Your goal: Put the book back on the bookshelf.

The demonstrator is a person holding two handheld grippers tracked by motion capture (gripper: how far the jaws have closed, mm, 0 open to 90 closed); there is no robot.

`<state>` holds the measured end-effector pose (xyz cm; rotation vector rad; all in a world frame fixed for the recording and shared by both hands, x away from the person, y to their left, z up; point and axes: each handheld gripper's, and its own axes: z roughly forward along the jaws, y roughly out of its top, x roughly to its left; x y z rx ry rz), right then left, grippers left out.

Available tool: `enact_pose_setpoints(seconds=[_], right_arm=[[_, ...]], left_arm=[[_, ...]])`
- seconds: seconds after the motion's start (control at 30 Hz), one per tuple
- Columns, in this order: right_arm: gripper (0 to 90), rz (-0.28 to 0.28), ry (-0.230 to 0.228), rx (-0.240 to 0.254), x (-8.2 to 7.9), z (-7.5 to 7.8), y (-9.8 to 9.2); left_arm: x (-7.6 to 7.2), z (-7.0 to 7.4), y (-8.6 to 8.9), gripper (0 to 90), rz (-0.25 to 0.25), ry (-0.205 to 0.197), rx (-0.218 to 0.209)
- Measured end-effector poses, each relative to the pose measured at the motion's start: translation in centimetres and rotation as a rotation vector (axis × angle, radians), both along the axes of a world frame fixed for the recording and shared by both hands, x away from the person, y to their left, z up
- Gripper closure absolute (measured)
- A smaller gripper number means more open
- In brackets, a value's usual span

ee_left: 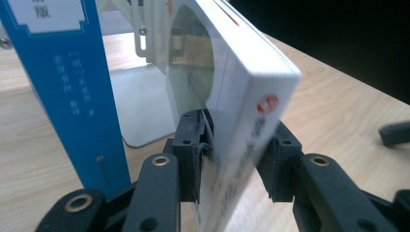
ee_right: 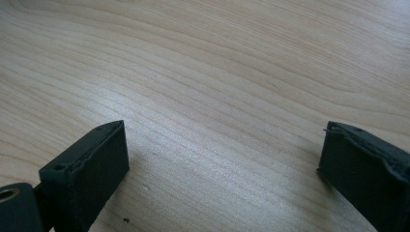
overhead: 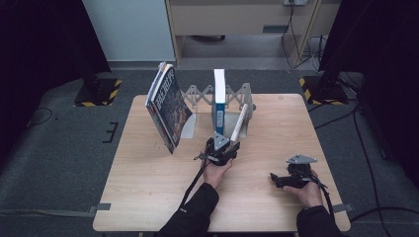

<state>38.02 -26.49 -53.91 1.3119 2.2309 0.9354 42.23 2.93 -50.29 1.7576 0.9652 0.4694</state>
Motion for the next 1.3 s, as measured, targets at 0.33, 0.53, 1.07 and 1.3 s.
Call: enact_pose_setpoints(seconds=[0.33, 0.53, 1.07, 1.3], right_arm=[[3.6, -0.001, -0.001, 0.001, 0.0, 0.0, 0.0], [3.6, -0.002, 0.001, 0.001, 0.0, 0.0, 0.0], [3.6, 0.007, 0.004, 0.001, 0.0, 0.0, 0.1], [3.6, 0.008, 0.004, 0.003, 0.0, 0.0, 0.1]], left_arm=[[-0.4, 0.1, 0.3, 66.4, -0.052, 0.013, 0.0], [0.5, 0.4, -1.0, 64.2, -0.064, 0.015, 0.008], [3.8, 0.4, -3.0, 61.3, -0.037, 0.029, -0.001], [4.9, 0.6, -3.7, 60.8, -0.032, 0.026, 0.029]])
